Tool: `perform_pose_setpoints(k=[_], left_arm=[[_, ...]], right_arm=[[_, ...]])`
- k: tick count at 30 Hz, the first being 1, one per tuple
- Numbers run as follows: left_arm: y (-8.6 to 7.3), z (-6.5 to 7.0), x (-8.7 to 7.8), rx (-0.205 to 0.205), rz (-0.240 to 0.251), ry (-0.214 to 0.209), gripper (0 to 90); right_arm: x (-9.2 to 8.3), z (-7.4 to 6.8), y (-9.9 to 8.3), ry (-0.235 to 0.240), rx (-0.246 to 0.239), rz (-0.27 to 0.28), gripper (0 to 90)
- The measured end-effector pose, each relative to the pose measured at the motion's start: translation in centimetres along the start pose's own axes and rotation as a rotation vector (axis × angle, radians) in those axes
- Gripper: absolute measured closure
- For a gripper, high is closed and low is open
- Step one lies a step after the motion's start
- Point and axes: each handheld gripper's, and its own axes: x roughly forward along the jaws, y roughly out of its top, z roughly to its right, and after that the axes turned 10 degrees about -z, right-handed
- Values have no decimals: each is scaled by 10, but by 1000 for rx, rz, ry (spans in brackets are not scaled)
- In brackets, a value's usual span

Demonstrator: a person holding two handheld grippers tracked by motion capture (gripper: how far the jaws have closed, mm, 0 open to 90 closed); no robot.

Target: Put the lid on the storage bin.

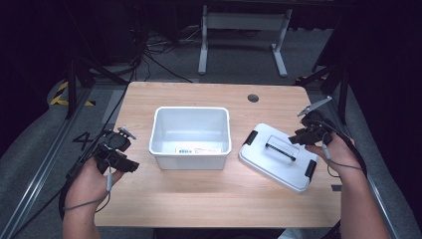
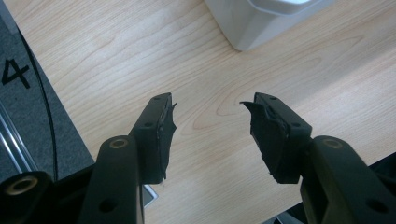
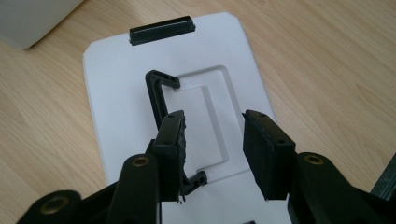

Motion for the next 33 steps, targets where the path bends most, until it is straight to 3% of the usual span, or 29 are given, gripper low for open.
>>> perform_pose_setpoints(k=[5, 8, 13, 19, 21, 33], left_arm=[[2, 3, 1, 7, -11, 3, 491], [3, 4, 0, 19, -16, -11, 503], [3, 10, -1, 36, -32, -18, 505], [2, 12, -3, 66, -35, -10, 490], [1, 13, -2, 58, -39, -34, 491], [2, 13, 1, 90, -72, -12, 479]], right_arm=[[1, -3, 1, 10, -14, 0, 554], [4, -9, 4, 48, -39, -13, 502], [6, -20, 10, 27, -66, -17, 446], [17, -33, 17, 50, -135, -77, 422], [26, -36, 21, 42, -145, -102, 427], [63, -41, 28, -38, -188, -240, 467]])
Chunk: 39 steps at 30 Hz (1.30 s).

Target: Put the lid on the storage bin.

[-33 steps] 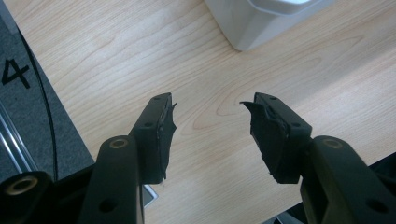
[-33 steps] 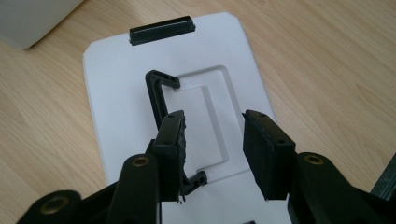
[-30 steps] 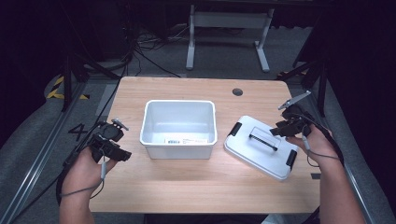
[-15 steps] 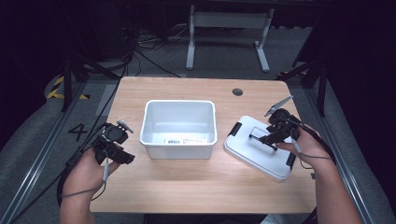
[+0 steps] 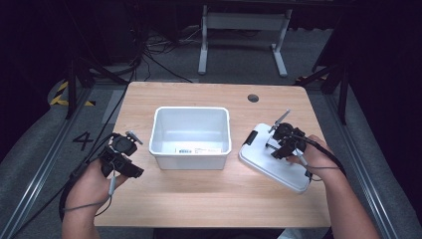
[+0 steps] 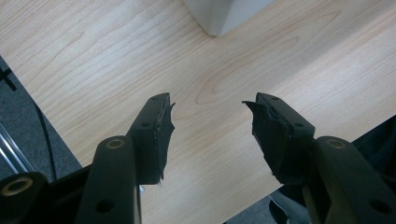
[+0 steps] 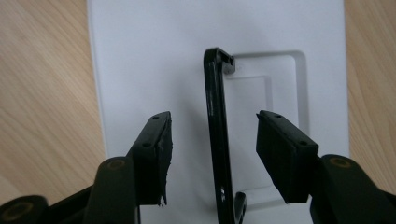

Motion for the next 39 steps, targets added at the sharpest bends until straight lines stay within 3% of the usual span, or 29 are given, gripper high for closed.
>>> perform_pose_setpoints(k=[8, 10, 14, 22, 31, 39], left_arm=[[1, 0, 2, 0, -3, 3, 470], [1, 1, 3, -18, -4, -8, 470], [1, 1, 3, -12, -7, -4, 469], [1, 1, 4, -6, -9, 8, 453], [1, 0, 5, 0, 1, 17, 453], [-1, -3, 6, -10, 2, 8, 449]], right_arm=[[14, 4, 3, 13, -3, -53, 503], [17, 4, 3, 16, -5, -59, 515], [20, 8, 4, 46, -7, -81, 612], [18, 8, 3, 14, -43, -83, 799], [17, 12, 0, -17, -37, -71, 832], [10, 17, -3, -5, -47, -55, 836]])
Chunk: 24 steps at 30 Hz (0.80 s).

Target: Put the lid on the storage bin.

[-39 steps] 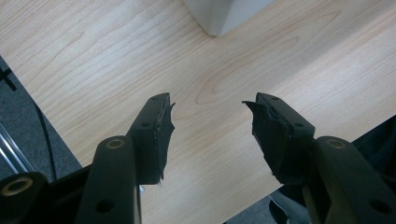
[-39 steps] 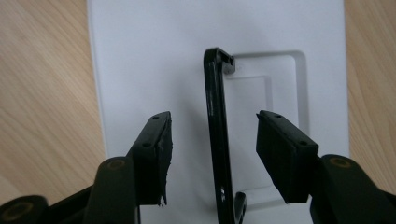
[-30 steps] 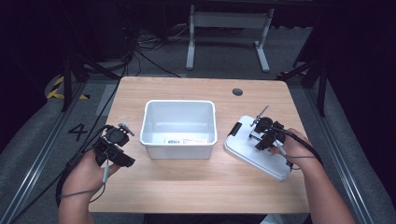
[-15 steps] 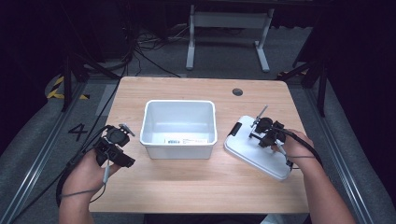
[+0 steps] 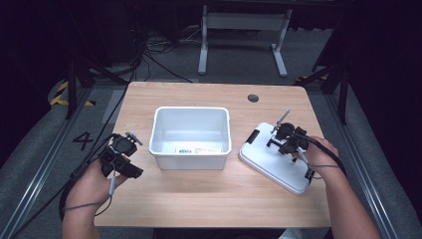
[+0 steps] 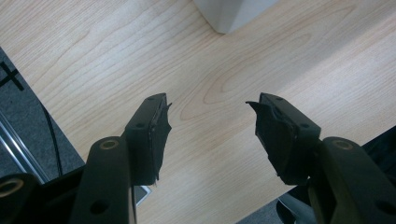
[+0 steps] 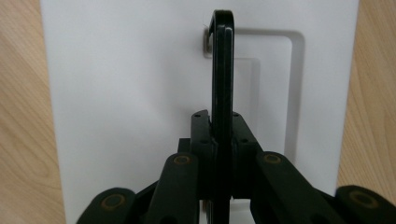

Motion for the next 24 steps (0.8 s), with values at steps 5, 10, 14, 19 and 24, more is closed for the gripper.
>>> perform_pose_setpoints(k=[5, 10, 14, 19, 24], left_arm=[[-1, -3, 1, 3, 5, 8, 449], [-1, -5, 3, -19, 2, -14, 448], [-1, -7, 2, -6, -1, -1, 447], [-1, -6, 1, -5, 3, -8, 446], [-2, -6, 1, -11, 3, -13, 445]], right_arm=[[-17, 0, -1, -1, -12, 48, 836], [-37, 1, 0, 17, -44, 77, 835], [-56, 2, 0, 14, -64, 95, 836], [-84, 5, 1, -1, -87, 123, 835], [-108, 6, 2, -26, -96, 144, 836]])
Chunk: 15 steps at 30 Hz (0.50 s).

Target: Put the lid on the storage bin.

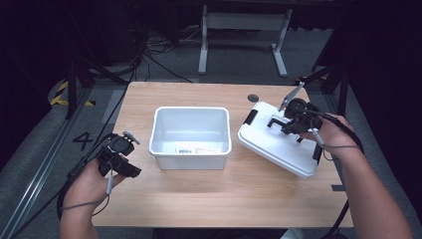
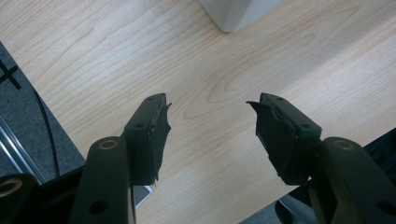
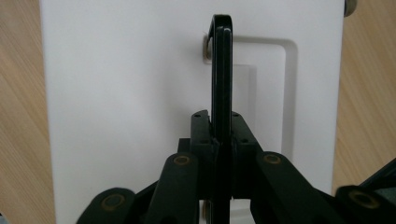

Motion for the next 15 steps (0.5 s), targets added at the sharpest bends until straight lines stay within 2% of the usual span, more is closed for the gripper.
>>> perform_pose_setpoints(k=[5, 6, 9, 11, 13, 15], left_arm=[[1, -2, 1, 12, -1, 10, 443], [1, -2, 1, 0, 1, -6, 443], [-1, -5, 1, -31, 0, -7, 453], [-2, -8, 0, -29, 4, -2, 460], [-4, -9, -2, -65, 10, -6, 464], [-4, -9, -2, -60, 14, -5, 465]], right_arm=[[-16, 0, 6, -14, -13, 9, 836], [-18, 0, 7, -17, -20, 8, 835], [-29, 1, 11, -29, -32, 18, 835], [-37, 2, 14, -30, -34, 32, 836], [-42, 3, 16, -32, -38, 39, 836], [-47, 3, 19, -37, -43, 45, 836]])
